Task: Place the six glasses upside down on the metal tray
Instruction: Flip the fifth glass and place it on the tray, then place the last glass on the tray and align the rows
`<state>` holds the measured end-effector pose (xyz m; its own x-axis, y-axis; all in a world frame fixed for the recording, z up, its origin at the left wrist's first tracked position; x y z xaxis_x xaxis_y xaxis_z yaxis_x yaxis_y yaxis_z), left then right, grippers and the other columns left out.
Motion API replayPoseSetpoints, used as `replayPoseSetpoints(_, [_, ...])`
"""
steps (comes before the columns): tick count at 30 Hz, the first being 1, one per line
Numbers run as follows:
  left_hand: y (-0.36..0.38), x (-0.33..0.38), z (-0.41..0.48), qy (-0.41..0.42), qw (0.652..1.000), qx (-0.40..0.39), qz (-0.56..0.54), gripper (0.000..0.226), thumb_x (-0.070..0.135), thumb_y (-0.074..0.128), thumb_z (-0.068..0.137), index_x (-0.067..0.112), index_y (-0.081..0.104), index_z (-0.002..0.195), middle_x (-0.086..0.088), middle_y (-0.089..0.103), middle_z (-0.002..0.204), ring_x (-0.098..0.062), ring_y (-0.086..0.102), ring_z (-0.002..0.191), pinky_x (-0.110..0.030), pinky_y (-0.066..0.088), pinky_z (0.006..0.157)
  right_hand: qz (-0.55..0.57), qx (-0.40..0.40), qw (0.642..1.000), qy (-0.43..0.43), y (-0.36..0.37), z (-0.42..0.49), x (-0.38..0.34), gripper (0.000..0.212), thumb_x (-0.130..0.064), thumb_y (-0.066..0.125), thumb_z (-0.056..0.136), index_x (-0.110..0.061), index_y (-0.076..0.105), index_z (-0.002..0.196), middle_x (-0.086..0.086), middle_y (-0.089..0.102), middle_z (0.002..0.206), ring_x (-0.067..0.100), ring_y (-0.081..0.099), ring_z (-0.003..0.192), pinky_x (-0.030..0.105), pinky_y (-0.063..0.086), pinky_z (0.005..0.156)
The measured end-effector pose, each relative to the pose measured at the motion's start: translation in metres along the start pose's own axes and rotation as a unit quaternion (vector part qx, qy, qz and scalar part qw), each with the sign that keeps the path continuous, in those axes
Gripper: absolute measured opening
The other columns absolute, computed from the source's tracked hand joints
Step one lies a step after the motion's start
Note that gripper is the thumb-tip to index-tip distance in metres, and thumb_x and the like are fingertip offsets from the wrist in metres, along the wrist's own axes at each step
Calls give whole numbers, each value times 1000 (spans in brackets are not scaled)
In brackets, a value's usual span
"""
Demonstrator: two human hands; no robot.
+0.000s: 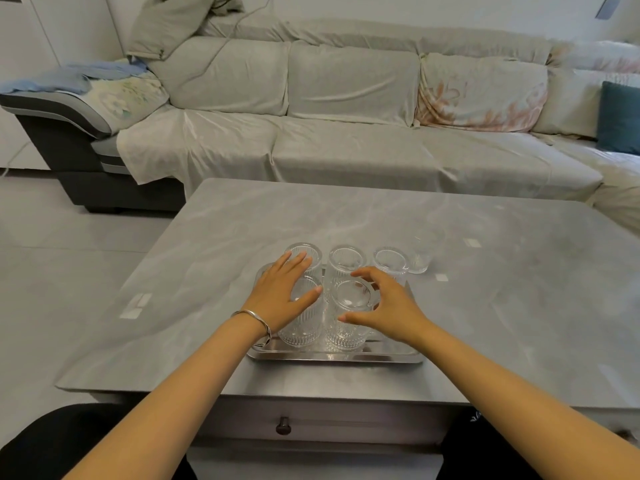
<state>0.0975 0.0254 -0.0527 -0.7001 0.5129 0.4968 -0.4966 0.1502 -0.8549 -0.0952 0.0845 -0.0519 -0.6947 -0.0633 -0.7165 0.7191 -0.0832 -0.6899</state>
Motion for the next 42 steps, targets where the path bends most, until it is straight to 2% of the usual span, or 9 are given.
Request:
replayPoseSetpoints(3, [-2,-1,1,0,1000,2,-11,67,52,45,87,25,23,144,6,18,156,-12,5,145,-38,9,119,1,2,1000,-10,2,-1,0,75,-54,79,58,-37,44,122,-21,45,121,-1,44,108,19,40,88])
replayPoseSetpoints(8, [-17,1,17,10,998,24,-59,63,49,52,85,25,34,140,4,30,152,-16,17,142,-36,16,117,94,15,995,-27,-27,1,-7,65,-61,71,60,-35,54,116,-17,58,115,-2,55,103,16,48,79])
replayPoseSetpoints(15, [-23,35,82,18,995,-2,-97,61,53,51,84,29,36,138,3,37,147,-16,30,136,-32,25,110,197,167,966,7,-112,31,28,43,-39,71,71,-24,61,111,-9,64,110,0,62,94,13,51,73])
replayPoseSetpoints(19, [-2,68,129,27,992,-47,-116,64,52,53,83,26,34,139,1,36,149,-18,34,135,-33,28,109,227,199,950,76,-132,49,76,41,-31,67,81,-22,55,119,-3,57,123,14,58,106,30,48,92])
replayPoseSetpoints(26, [46,109,200,8,982,-133,-131,76,51,61,78,23,28,141,0,34,150,-22,45,128,-34,38,100,303,168,924,162,-125,66,142,42,-34,58,88,-19,51,126,-1,54,131,14,52,117,36,44,98])
replayPoseSetpoints(32, [77,126,233,15,977,-183,-110,87,49,72,69,22,30,140,-1,42,144,-23,49,122,-34,39,102,370,120,902,185,-111,76,165,39,-38,58,87,-20,57,122,-2,63,123,12,59,113,32,47,93])
replayPoseSetpoints(37, [88,135,240,44,985,-160,-54,89,51,75,63,19,37,137,-3,49,138,-22,48,123,-34,37,102,373,119,902,181,-109,78,166,32,-42,57,86,-25,63,113,-7,68,113,7,62,107,28,49,87])
replayPoseSetpoints(40, [87,136,240,51,989,-136,-37,89,54,75,61,18,41,135,-2,53,133,-21,50,120,-35,40,101,367,108,907,177,-111,76,162,21,-40,45,94,-33,63,103,-14,65,111,2,59,105,30,46,90])
replayPoseSetpoints(42, [80,134,237,48,990,-115,-60,89,56,75,59,19,43,133,-1,55,130,-20,53,116,-35,41,101,364,97,911,166,-115,73,153,23,-39,38,97,-39,61,102,-17,62,114,0,58,106,28,44,92])
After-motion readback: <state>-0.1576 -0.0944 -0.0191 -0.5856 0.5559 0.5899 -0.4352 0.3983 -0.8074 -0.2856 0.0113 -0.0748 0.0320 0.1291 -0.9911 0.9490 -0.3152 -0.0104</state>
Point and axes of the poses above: each hand's wrist, its own z-axis towards the middle knuckle, its own y-axis out of the palm, x = y × z, the point moved 3 cm from there along z, towards the middle knuckle
